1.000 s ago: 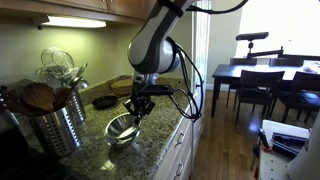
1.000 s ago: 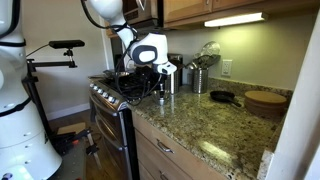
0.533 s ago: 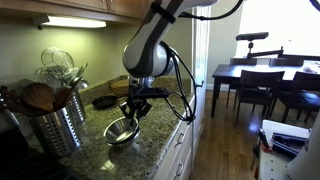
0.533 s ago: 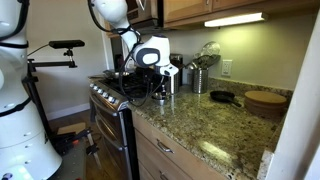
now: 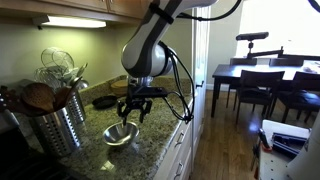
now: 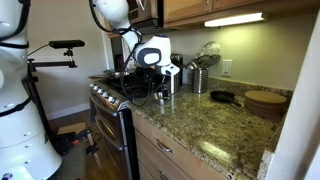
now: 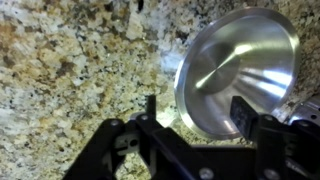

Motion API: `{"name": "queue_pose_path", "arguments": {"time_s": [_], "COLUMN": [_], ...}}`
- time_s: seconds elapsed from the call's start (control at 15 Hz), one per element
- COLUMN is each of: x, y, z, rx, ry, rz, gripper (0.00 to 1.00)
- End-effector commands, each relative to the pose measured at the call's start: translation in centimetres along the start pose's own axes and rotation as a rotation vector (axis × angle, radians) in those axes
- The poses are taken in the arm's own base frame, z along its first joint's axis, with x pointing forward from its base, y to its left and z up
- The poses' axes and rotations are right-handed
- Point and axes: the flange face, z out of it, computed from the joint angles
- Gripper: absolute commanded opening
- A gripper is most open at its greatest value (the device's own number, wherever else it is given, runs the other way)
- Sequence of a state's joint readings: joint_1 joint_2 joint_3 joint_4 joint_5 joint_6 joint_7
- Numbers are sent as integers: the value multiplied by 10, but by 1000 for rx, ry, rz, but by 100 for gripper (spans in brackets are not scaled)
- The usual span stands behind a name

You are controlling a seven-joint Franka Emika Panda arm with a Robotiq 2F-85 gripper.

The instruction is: Stack the two silver bowls together

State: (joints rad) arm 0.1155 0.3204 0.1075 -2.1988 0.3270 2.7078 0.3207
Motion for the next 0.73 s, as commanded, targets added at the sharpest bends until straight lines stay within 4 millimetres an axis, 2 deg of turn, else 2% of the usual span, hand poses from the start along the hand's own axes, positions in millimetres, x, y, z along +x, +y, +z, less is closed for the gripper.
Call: {"name": "queue_pose_path", "arguments": {"time_s": [0.0, 0.27, 0.53, 0.6, 0.67], "x": [1, 8, 14, 25, 26], "y": [17, 41, 54, 51, 53], "z": [-13, -20, -27, -11, -13], "rx": [-56, -133, -189, -158, -166], "ry": [3, 26, 50, 50, 53], "rz": [1, 15, 22, 2, 3], "gripper": [100, 100, 100, 100, 100]}}
